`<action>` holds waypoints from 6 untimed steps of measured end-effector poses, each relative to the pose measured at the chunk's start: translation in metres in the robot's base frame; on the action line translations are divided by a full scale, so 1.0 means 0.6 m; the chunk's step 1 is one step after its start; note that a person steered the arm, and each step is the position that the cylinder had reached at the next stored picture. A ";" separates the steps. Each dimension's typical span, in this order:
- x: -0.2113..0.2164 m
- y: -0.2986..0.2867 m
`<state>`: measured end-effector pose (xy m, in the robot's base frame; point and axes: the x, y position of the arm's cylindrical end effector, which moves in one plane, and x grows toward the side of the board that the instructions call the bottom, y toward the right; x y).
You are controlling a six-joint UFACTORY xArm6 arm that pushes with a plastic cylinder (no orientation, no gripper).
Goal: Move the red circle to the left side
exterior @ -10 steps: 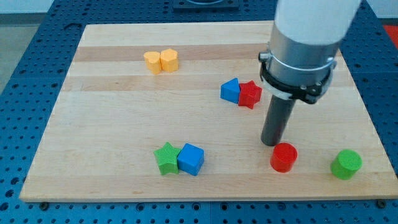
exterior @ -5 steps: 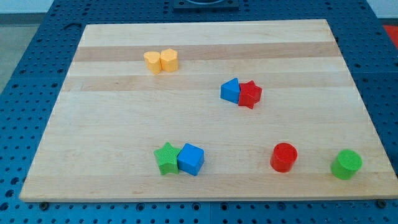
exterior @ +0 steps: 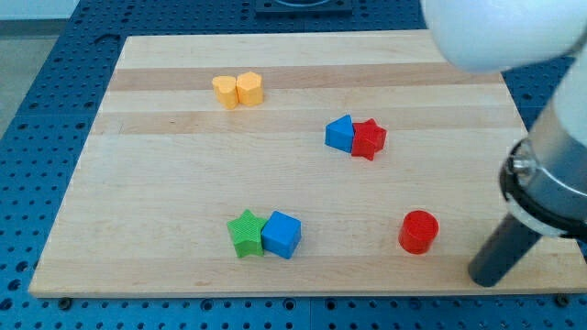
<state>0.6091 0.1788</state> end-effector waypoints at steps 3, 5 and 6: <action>-0.070 -0.042; -0.019 -0.037; -0.035 -0.111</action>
<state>0.5882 0.1122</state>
